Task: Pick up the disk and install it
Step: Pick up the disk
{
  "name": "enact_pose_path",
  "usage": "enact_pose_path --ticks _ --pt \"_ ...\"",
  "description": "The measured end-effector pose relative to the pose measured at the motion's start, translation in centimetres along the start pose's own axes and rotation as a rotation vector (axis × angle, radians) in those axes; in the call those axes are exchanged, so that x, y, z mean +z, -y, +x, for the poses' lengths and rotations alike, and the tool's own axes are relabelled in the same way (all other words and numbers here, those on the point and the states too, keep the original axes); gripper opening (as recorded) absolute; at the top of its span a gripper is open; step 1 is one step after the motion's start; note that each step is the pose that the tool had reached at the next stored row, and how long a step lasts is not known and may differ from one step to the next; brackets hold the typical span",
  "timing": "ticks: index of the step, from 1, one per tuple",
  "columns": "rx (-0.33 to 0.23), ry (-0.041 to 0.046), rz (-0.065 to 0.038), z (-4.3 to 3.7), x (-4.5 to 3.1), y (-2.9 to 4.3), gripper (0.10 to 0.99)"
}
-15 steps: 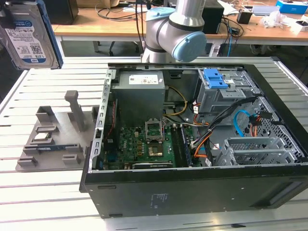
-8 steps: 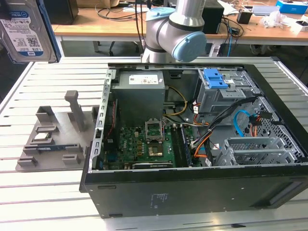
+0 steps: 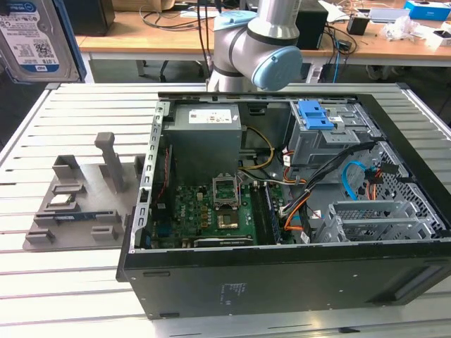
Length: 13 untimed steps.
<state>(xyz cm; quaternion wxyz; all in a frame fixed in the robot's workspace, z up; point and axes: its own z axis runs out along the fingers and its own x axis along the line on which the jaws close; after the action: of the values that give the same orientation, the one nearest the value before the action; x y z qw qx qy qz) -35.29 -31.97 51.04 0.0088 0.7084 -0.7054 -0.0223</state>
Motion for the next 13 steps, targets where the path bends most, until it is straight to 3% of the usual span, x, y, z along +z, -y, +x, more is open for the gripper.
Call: enact_pose_path --ticks 13 --pt "0.000 0.0000 0.000 -0.09 -2.80 -0.13 0.365"
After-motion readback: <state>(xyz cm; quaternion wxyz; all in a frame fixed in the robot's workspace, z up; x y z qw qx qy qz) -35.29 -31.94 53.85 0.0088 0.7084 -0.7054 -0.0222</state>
